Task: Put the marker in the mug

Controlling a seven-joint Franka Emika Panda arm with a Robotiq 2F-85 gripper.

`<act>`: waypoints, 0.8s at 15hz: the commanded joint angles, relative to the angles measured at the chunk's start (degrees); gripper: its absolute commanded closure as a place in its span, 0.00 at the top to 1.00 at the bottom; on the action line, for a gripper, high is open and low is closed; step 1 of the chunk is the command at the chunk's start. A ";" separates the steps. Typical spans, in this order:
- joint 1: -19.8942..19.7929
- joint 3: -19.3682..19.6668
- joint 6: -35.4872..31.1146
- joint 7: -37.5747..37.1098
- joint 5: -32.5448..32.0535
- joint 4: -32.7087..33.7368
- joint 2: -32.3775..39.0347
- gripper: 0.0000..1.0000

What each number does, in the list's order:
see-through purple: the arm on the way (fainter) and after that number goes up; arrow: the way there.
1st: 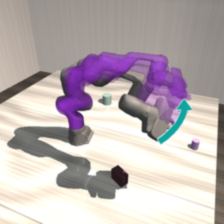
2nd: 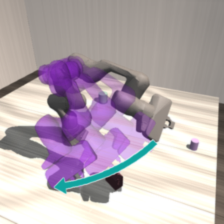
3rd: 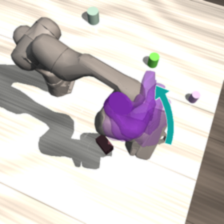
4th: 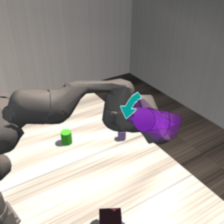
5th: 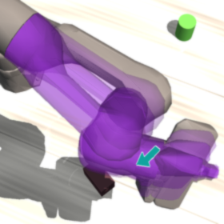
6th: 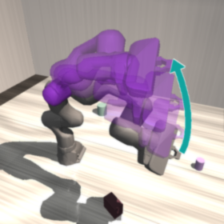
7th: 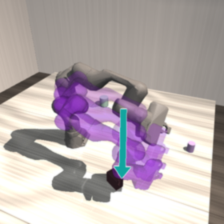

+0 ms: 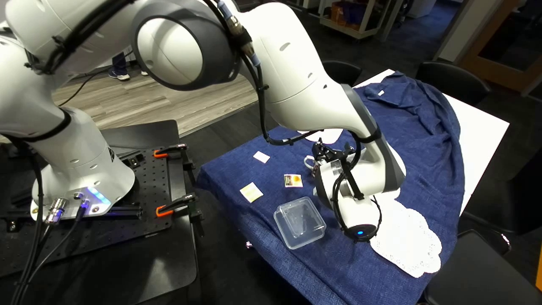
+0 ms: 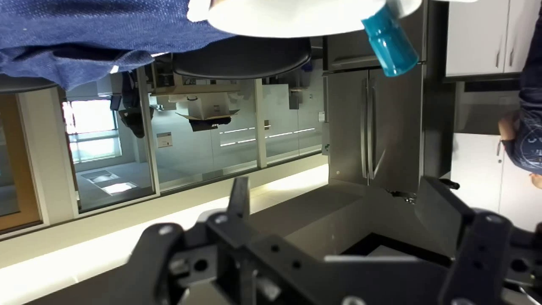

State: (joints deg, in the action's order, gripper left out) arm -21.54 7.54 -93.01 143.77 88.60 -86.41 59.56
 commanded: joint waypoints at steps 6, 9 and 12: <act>1.63 0.98 4.08 1.98 -1.88 -13.49 -14.77 1.00; 2.45 1.12 4.32 2.43 -1.66 -18.68 -20.48 1.00; 3.29 1.33 4.63 2.57 -1.66 -22.94 -25.48 1.00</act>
State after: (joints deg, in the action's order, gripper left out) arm -19.70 7.54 -89.56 143.93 87.16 -102.31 41.04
